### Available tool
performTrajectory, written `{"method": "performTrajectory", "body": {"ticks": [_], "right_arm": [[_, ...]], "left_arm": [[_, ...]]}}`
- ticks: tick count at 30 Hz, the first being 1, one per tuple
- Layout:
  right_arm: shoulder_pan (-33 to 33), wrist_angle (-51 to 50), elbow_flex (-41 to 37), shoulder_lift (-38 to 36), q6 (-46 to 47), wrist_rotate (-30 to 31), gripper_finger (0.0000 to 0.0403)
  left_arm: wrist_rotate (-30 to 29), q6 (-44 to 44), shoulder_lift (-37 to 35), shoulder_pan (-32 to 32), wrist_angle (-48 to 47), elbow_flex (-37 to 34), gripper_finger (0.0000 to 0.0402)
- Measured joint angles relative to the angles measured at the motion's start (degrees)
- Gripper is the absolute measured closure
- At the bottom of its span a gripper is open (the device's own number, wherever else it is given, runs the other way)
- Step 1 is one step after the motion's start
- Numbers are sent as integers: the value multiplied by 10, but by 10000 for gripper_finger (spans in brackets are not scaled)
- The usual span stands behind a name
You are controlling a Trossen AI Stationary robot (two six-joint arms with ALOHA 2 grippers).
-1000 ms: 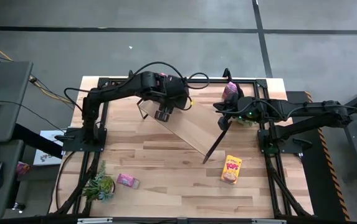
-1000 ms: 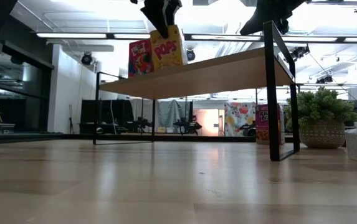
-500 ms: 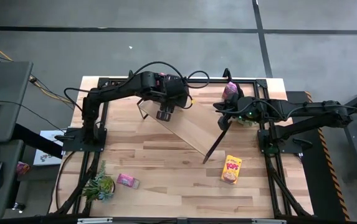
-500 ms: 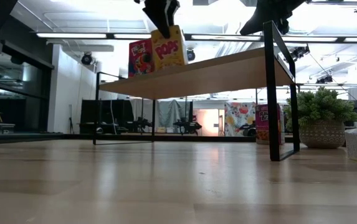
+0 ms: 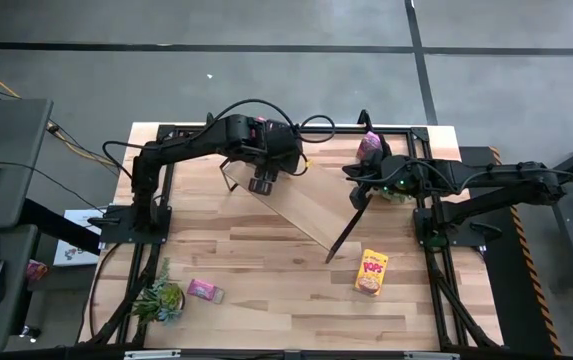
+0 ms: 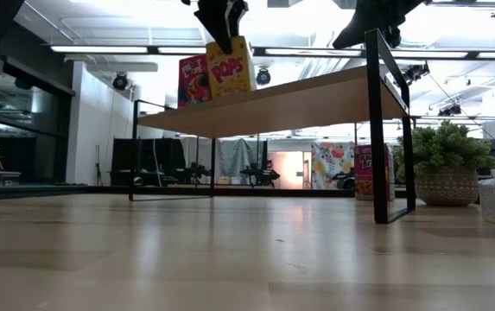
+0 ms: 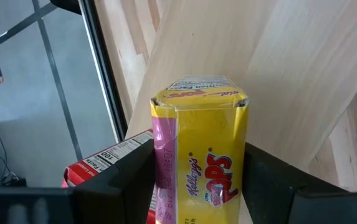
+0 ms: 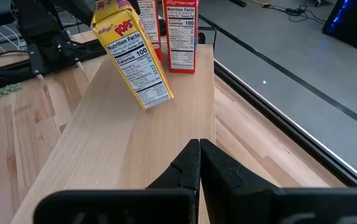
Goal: Stack cereal on shelf
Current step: Put the top yellow cereal box on the shelf, then put the yellow cereal box on the shelf
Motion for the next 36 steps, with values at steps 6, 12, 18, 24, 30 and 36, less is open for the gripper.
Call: {"method": "performTrajectory", "body": {"ticks": [6,12,18,24,30,36], "right_arm": [[0,0,0,0,0,0,402],[0,0,0,0,0,0,402],[0,0,0,0,0,0,402],[0,0,0,0,0,0,402],[0,0,0,0,0,0,402],[0,0,0,0,0,3,402]], "left_arm": [[5,1,0,0,-2,0,189],[5,11,0,0,-2,0,158],[-1,24,0,0,0,0,137],[-9,39,-6,0,1,0,135],[-39,47,-26,0,12,14,135],[-35,44,-61,-1,61,16,135]]}}
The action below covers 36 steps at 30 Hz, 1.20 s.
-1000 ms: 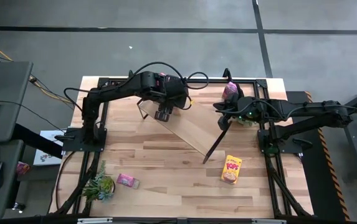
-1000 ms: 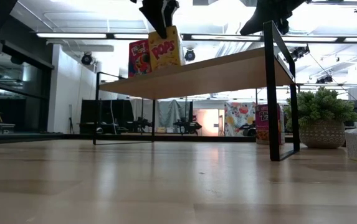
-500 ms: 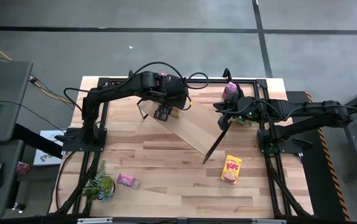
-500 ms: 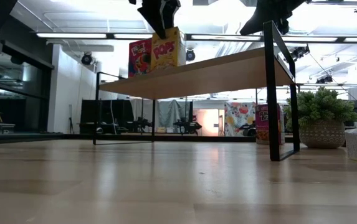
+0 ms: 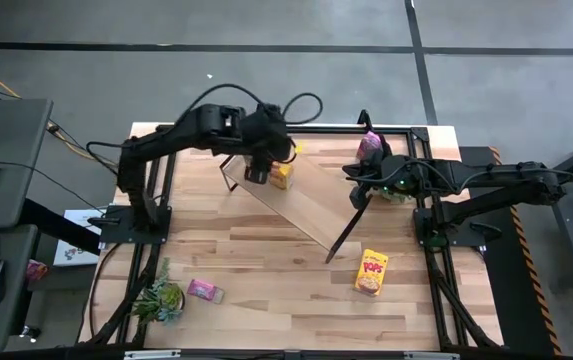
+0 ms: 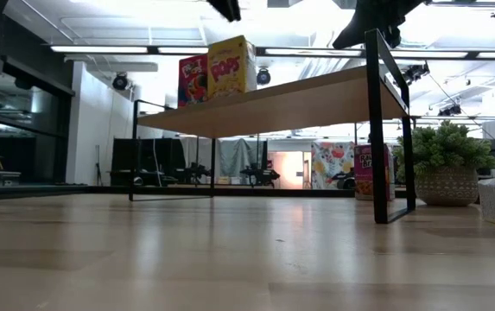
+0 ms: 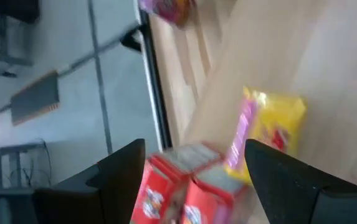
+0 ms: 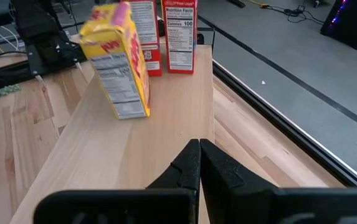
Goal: Stack cereal on shelf
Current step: Put the yellow cereal box on the shelf
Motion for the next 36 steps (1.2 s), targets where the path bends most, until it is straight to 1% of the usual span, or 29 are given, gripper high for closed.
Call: {"method": "performTrajectory", "body": {"ticks": [4,7,10,12,14,15,17,19,26,29,33,36], "right_arm": [[0,1,0,0,0,1,402],[0,3,0,0,0,1,402],[0,0,0,0,0,1,402],[0,-3,0,0,0,1,402],[0,-3,0,0,1,1,402],[0,-5,0,0,2,0,402],[0,-8,0,0,6,-4,402],[0,-15,0,0,13,-4,402],[0,-24,0,0,15,-4,402],[0,-24,0,0,15,-4,402],[0,-24,0,0,15,-4,402],[0,-22,0,0,11,0,402]], "left_arm": [[37,-27,-25,0,10,0,135],[88,-47,-41,7,-2,0,135],[153,-72,-62,21,3,-9,135],[204,-87,-82,31,29,-29,135],[249,-95,-108,43,48,-64,135],[268,-98,-125,46,80,-88,135],[295,-104,-166,54,142,-155,135],[307,-108,-215,58,228,-240,135],[304,-117,-423,89,535,-590,135],[304,-138,-506,99,676,-725,135],[306,-173,-595,98,853,-863,135],[322,-203,-636,95,976,-944,135]]}}
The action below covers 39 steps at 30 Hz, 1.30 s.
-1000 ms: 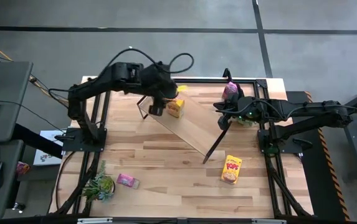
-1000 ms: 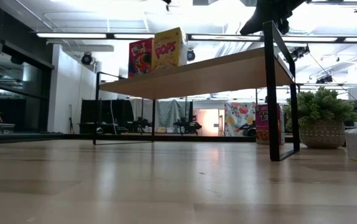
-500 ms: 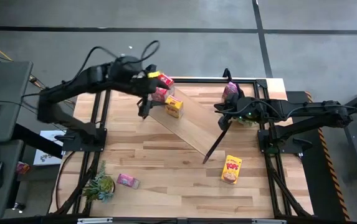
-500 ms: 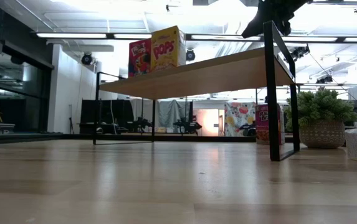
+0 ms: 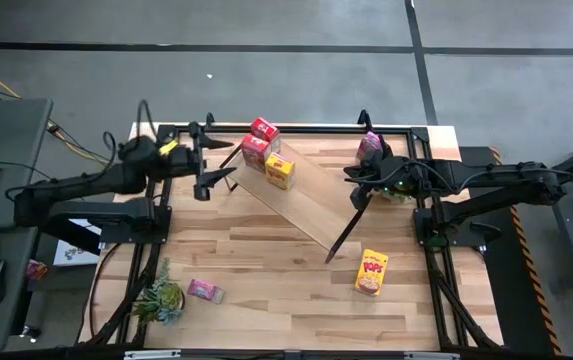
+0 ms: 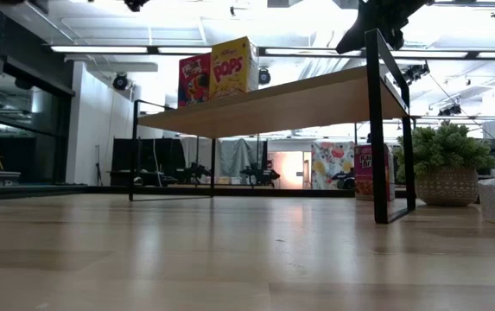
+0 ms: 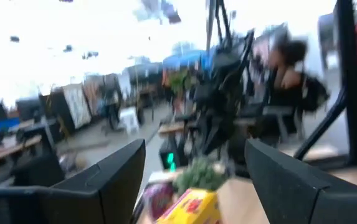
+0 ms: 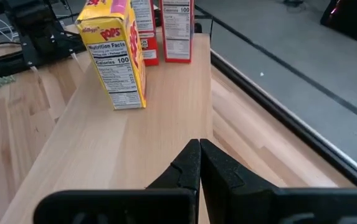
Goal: Stack cereal on shelf
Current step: Put the yellow cereal box on the shelf
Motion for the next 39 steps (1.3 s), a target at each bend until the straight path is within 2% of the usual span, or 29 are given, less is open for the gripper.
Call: {"method": "performTrajectory", "body": {"ticks": [3,6,8,10,14,19,24,26,33,39], "right_arm": [[-4,18,0,0,-6,12,402],[-5,37,0,0,4,-2,402],[-4,40,0,0,9,-56,402],[-3,40,0,0,23,-139,402],[21,36,0,0,101,-290,402],[86,-20,0,0,227,-331,402],[178,-38,0,0,352,-334,402],[224,-33,0,0,410,-317,402],[395,-90,0,33,614,-167,402],[471,-146,0,112,676,-85,402]], "left_arm": [[3,-17,-18,-1,69,-56,135],[3,-24,-20,-1,87,-87,135],[2,-25,-16,-1,82,-97,135],[0,-28,-10,-1,84,-104,135],[-3,-47,-1,-1,80,-111,135],[-4,-32,0,-1,84,-111,135],[-4,-31,-1,-1,85,-111,135],[-4,-31,-1,-1,85,-111,135],[-4,-31,-1,-1,87,-111,135],[-4,-31,-1,-1,87,-111,135]]}}
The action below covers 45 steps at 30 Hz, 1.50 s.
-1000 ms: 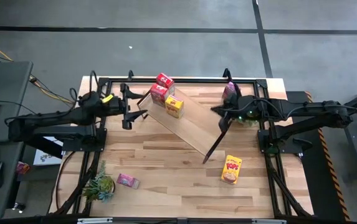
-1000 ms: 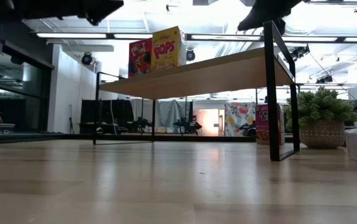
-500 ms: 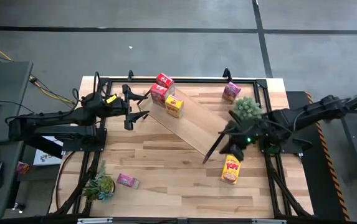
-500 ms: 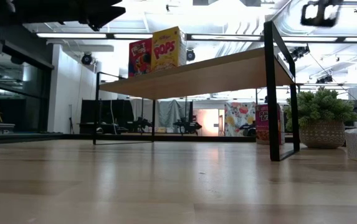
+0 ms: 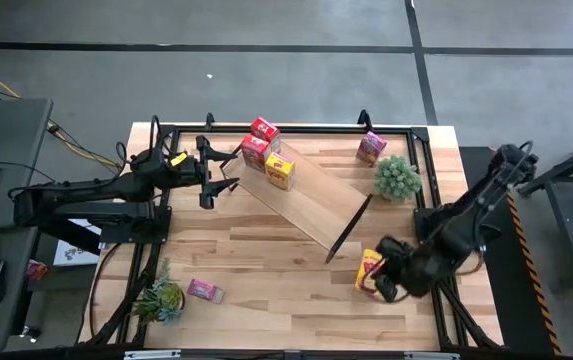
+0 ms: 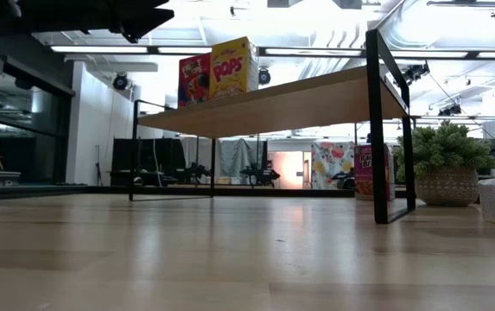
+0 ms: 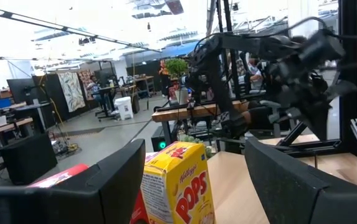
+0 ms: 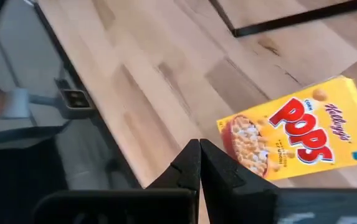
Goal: Stack cereal on shelf
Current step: Put the yellow cereal box on the shelf
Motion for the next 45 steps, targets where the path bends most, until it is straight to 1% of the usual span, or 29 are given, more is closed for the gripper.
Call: {"method": "performTrajectory", "body": {"ticks": [4,12,15,17,20,23,26,29,33,38,42,45], "right_arm": [[21,42,0,56,1,6,402],[38,192,0,164,-1,1,402],[31,245,0,204,-19,26,402],[20,253,0,223,-22,51,402],[0,233,0,245,0,74,403],[-21,195,0,256,24,71,403],[-35,176,0,258,14,68,403],[-44,175,0,258,-12,48,403],[-44,153,0,258,-17,12,403],[-39,111,0,258,-8,6,403],[-37,90,2,258,-7,-18,403],[-32,26,21,258,-6,-45,403]], "left_arm": [[0,13,0,0,0,0,135],[0,10,0,0,-1,0,135],[0,9,0,0,-2,0,135],[0,3,0,0,-3,0,135],[0,-4,0,0,-3,0,135],[0,-6,0,0,-4,0,135],[0,-6,0,0,-7,0,135],[0,-6,0,0,-13,0,135],[0,-5,0,0,-13,0,135],[0,-6,0,0,-13,0,135],[0,-6,0,0,-16,0,135],[0,-6,0,0,-16,0,135]]}}
